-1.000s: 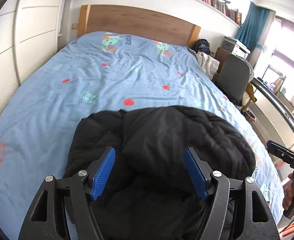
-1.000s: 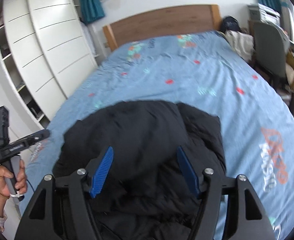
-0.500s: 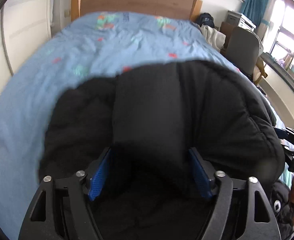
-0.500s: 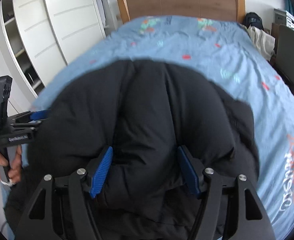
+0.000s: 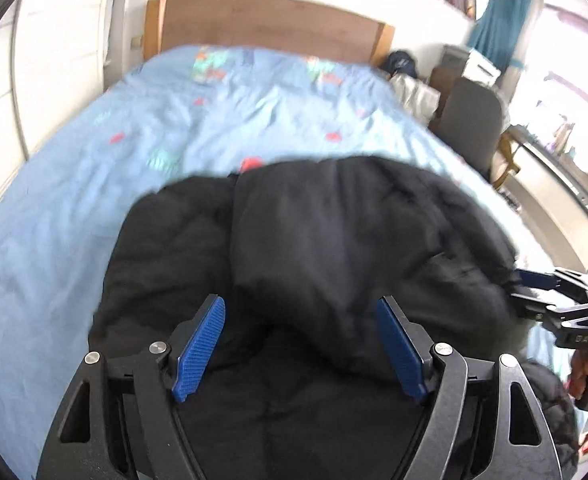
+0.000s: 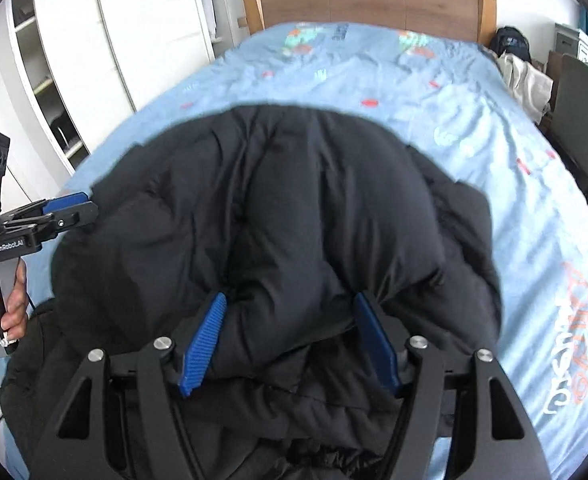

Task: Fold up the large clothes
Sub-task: 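Press the folded hood flat with both open grippers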

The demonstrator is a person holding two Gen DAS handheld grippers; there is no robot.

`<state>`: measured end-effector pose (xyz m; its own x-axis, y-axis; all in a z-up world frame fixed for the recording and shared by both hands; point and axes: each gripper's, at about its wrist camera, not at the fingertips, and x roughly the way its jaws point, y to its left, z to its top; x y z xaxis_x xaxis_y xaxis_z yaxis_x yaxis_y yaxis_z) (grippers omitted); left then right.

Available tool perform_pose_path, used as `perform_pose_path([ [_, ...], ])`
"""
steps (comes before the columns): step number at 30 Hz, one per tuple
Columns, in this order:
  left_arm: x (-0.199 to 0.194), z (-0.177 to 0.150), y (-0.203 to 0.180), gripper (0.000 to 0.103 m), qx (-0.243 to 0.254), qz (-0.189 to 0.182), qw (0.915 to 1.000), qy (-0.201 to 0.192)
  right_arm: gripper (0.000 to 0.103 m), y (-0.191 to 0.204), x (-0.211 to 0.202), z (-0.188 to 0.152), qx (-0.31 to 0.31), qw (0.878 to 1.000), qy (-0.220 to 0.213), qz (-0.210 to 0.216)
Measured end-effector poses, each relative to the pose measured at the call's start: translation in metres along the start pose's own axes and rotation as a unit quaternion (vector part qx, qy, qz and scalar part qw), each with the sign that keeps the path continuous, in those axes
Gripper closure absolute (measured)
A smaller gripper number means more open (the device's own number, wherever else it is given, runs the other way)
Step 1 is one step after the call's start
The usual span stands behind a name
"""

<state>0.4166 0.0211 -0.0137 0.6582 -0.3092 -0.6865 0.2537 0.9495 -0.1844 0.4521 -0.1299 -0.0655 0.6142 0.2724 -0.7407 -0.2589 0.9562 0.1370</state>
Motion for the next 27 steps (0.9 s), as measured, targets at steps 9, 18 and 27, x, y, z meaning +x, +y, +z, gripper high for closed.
perform_pose_path([
  [9, 0.049, -0.001, -0.034, 0.026, 0.028, -0.003, 0.9986, 0.044, 0.037, 0.005, 0.011, 0.013, 0.000, 1.000, -0.001, -0.001],
  [18, 0.069, -0.015, -0.032, 0.025, 0.038, 0.014, 0.9970, 0.066, 0.037, -0.008, 0.036, -0.007, 0.037, 0.999, 0.023, -0.001],
  [27, 0.014, -0.016, -0.033, 0.026, 0.030, 0.018, 0.9986, 0.041, 0.037, 0.003, -0.016, -0.014, 0.051, 0.998, 0.007, -0.023],
])
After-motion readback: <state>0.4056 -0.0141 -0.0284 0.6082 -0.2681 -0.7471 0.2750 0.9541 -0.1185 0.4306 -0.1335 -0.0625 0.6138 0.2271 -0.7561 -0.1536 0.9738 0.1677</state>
